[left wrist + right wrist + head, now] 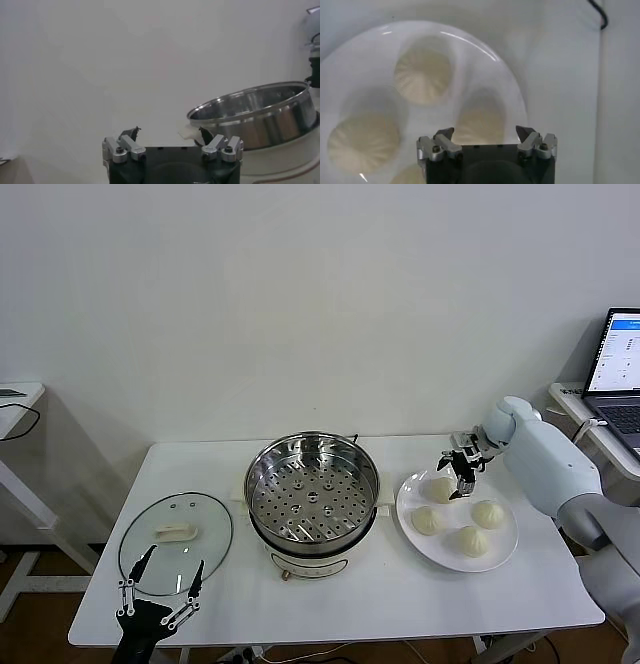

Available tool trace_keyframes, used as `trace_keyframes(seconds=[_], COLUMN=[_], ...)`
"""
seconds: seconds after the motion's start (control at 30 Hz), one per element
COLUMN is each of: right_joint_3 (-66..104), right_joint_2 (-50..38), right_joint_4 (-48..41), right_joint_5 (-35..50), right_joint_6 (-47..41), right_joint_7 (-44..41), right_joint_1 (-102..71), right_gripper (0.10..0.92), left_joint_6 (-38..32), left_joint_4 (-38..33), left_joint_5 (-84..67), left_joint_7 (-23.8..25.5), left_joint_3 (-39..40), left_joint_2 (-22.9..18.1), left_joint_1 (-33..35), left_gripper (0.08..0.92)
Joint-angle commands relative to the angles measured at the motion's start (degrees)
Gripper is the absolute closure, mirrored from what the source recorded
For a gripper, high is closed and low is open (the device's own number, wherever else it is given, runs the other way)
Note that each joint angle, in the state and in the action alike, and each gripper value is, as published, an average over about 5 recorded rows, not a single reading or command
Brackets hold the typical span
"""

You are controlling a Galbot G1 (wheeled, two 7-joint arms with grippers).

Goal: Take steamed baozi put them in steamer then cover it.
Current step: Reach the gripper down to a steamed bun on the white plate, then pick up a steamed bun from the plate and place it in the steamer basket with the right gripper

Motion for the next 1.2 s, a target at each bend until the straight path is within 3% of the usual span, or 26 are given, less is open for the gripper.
trace_keyframes(seconds=[0.03, 0.23, 0.53, 0.73, 1.0, 1.2], right_joint_3=[0.34, 0.20, -0.30, -3.85, -9.70, -18.90], right_joint_2=[0.82, 0.99, 0.46, -2.85, -6.04, -2.28], right_joint_4=[-1.51, -1.43, 0.03, 6.67, 22.03, 28.79], right_joint_5=[-2.81, -3.14, -2.12, 4.10, 6.35, 11.21], right_joint_6=[0.55, 0.36, 0.07, 0.27, 14.64, 25.96], right_joint_7=[1.84, 2.81, 2.81, 2.65, 2.84, 2.42], right_joint_1=[-0.22, -0.40, -0.47, 0.92, 12.51, 22.88], right_gripper=[0.203, 0.213, 0.338, 0.357, 0.347, 0.315], left_joint_6=[-0.02, -0.08, 0.06, 0.50, 1.11, 0.95], left_joint_4=[0.17, 0.10, -0.14, -0.43, -0.95, -0.95], left_joint_5=[-0.01, -0.07, -0.05, -0.03, -0.01, -0.03], left_joint_7=[-0.24, -0.51, -1.14, -1.76, -2.58, -2.64], left_joint_3=[-0.08, -0.52, -0.85, -1.16, -1.12, -0.87], left_joint_2=[0.11, 0.09, -0.11, -0.14, -0.29, -0.35], left_joint_1=[-0.11, -0.13, -0.07, -0.16, -0.86, -0.96], left_gripper=[0.177, 0.177, 0.177, 0.177, 0.177, 0.177])
